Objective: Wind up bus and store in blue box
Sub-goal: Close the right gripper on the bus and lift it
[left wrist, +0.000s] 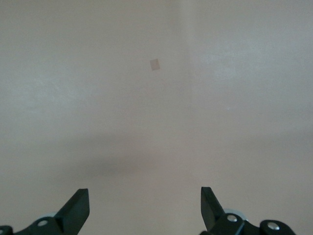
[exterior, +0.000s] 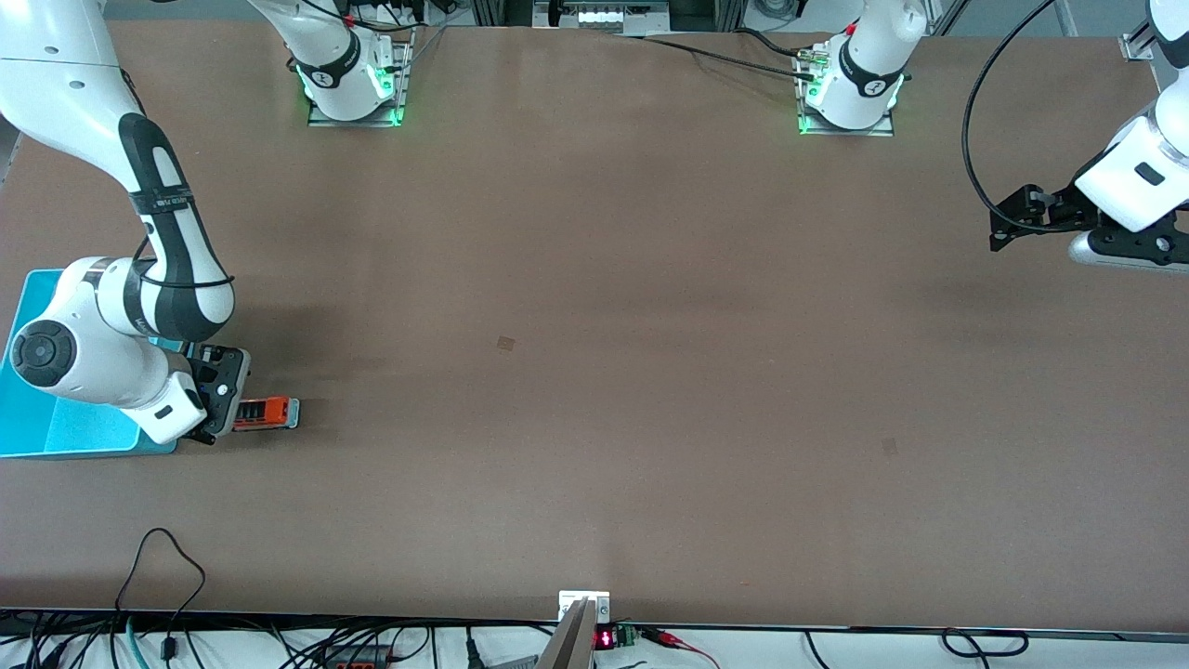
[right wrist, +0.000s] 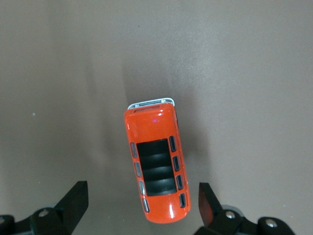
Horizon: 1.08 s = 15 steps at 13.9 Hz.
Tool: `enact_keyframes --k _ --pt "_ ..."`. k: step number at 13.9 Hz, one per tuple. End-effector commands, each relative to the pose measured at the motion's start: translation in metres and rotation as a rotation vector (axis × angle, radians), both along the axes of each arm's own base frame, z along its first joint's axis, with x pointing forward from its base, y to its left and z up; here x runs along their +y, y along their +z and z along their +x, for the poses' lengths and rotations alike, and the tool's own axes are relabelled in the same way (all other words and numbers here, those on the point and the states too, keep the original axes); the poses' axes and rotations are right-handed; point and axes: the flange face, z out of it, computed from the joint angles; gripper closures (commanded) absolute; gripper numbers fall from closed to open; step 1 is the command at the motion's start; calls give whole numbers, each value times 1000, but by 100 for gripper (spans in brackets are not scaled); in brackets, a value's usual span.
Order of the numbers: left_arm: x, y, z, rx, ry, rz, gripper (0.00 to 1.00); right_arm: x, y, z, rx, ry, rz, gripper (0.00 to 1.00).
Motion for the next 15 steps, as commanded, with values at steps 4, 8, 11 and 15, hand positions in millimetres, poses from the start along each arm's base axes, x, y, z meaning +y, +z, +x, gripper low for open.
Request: enact_keyframes --k 4,8,11,15 --pt "-7 8 -2 -3 -2 24 0 10 -18 3 -38 88 13 0" --pt "-10 8 -2 -4 10 24 0 10 -37 0 -23 109 20 0" --pt "-12 8 -2 -5 18 24 0 10 -50 0 -64 108 22 0" --pt "-7 7 -2 -1 27 23 0 28 -49 5 -85 146 6 35"
